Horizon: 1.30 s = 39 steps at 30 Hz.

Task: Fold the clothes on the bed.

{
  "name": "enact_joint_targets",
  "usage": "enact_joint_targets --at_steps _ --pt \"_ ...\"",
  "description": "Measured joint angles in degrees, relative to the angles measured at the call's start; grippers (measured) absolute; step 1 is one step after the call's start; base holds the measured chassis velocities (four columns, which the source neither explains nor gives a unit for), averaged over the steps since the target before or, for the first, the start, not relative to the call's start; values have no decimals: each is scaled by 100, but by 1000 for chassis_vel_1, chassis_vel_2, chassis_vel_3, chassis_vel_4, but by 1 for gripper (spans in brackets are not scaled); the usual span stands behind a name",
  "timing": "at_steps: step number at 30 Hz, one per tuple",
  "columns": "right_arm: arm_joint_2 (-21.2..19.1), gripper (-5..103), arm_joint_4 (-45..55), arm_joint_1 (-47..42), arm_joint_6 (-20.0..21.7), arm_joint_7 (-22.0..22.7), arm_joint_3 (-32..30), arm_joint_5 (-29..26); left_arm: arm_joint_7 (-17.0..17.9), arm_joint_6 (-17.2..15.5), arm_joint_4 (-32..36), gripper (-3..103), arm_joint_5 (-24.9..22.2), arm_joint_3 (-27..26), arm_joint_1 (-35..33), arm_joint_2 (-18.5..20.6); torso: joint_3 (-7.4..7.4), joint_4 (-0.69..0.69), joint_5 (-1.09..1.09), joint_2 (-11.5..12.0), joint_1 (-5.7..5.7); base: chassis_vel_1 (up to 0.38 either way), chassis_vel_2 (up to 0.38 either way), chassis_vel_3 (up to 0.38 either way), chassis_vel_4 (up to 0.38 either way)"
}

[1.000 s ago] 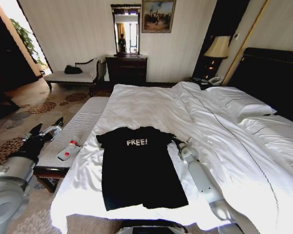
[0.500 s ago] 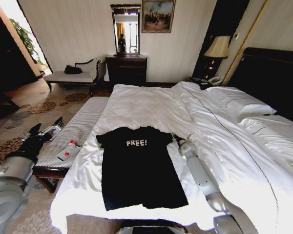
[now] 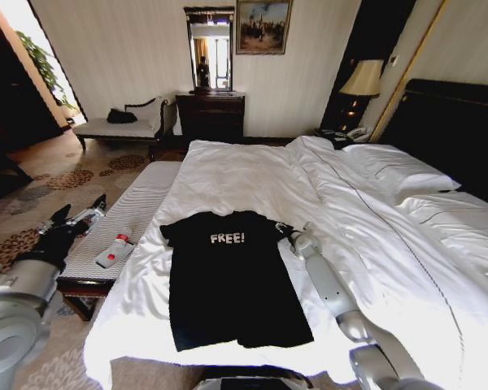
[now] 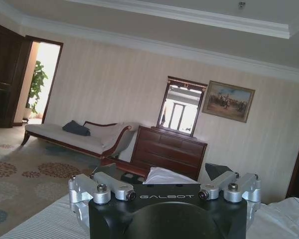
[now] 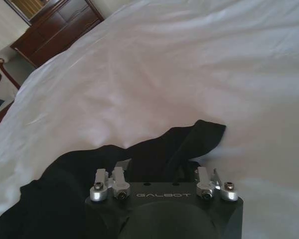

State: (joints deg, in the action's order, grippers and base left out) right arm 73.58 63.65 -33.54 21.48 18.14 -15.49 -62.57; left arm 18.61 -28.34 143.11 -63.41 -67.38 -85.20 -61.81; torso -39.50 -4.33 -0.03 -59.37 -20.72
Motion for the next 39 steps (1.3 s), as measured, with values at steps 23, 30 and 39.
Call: enact_joint_targets --at_steps 23,30,39 --pt "207 2 229 157 -326 -322 674 378 15 11 -106 100 75 38 20 -12 0 0 0 0 0 0 0 0 0" --pt "374 2 64 320 -434 -383 903 603 16 11 -107 100 82 16 -3 -12 0 1 -1 0 0 0 0 0 0" --pt "433 2 133 138 -528 -430 1145 988 16 24 -99 100 106 10 -34 -57 0 -1 0 0 0 0 0 0 0"
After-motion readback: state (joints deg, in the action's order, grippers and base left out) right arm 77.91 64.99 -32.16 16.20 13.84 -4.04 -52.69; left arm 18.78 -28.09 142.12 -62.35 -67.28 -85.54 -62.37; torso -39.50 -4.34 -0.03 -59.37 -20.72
